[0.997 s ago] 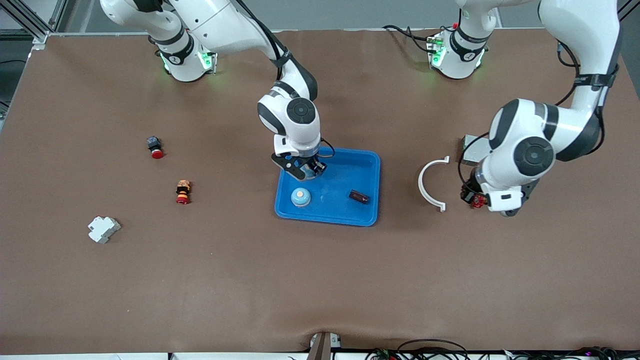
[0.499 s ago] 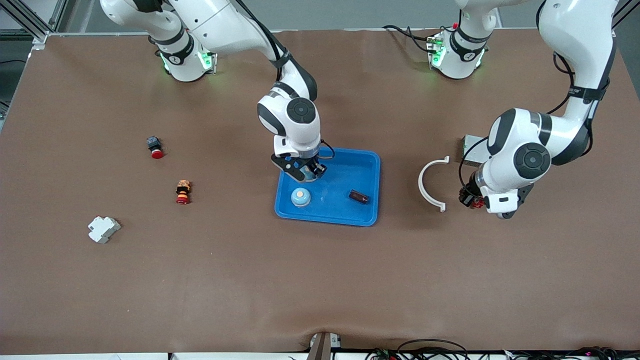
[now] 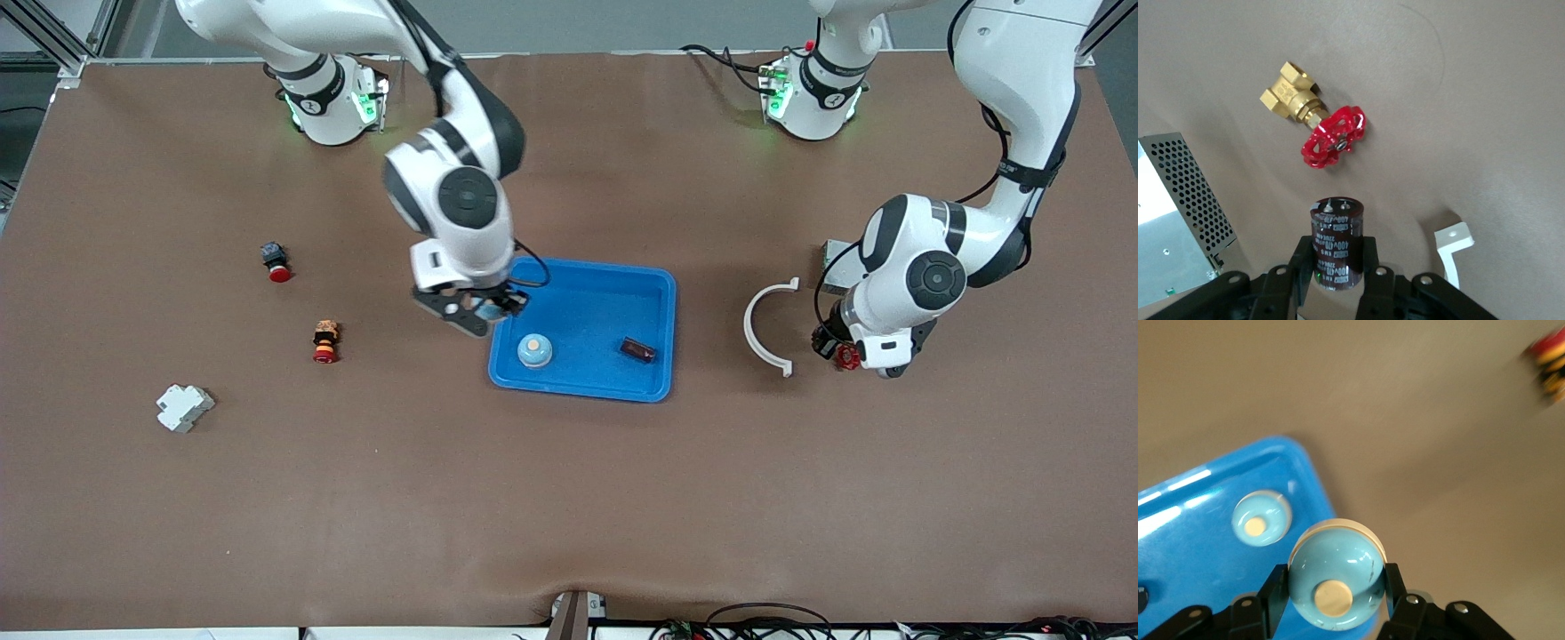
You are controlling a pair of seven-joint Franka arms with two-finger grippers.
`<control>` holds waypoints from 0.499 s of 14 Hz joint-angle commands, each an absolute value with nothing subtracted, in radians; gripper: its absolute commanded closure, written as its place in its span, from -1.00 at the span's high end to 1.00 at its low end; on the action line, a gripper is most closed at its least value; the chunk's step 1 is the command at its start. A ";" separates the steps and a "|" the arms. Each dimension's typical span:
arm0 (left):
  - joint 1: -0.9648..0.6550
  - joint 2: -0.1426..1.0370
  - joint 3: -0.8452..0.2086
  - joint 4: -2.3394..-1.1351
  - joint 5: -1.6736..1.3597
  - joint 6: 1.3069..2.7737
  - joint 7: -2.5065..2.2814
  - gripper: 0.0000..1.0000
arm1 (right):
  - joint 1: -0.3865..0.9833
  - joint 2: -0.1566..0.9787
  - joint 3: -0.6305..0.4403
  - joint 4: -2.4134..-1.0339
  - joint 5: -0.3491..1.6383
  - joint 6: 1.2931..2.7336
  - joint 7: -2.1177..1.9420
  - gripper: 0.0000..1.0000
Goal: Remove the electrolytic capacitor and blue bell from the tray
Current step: 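Carry the capacitor toward the valve while the right gripper carries the bell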
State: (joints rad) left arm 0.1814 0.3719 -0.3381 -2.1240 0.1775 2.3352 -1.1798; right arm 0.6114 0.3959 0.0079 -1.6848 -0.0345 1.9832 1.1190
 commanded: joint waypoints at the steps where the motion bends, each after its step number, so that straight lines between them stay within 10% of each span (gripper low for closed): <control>1: 0.195 0.365 -0.344 -2.180 0.196 2.408 -1.192 -1.00 | 0.499 0.284 0.023 -1.727 -0.009 1.919 0.932 -1.00; 7: 0.209 0.394 -0.342 -2.237 0.215 2.536 -1.189 -1.00 | 0.319 0.147 0.017 -1.799 -0.023 1.893 0.597 -1.00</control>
State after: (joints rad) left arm 0.1868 0.3877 -0.3372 -2.2263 0.1786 2.5016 -1.1798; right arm 0.3658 0.2099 0.0019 -1.7326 -0.0226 1.8787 0.6773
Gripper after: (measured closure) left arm 0.661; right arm 0.374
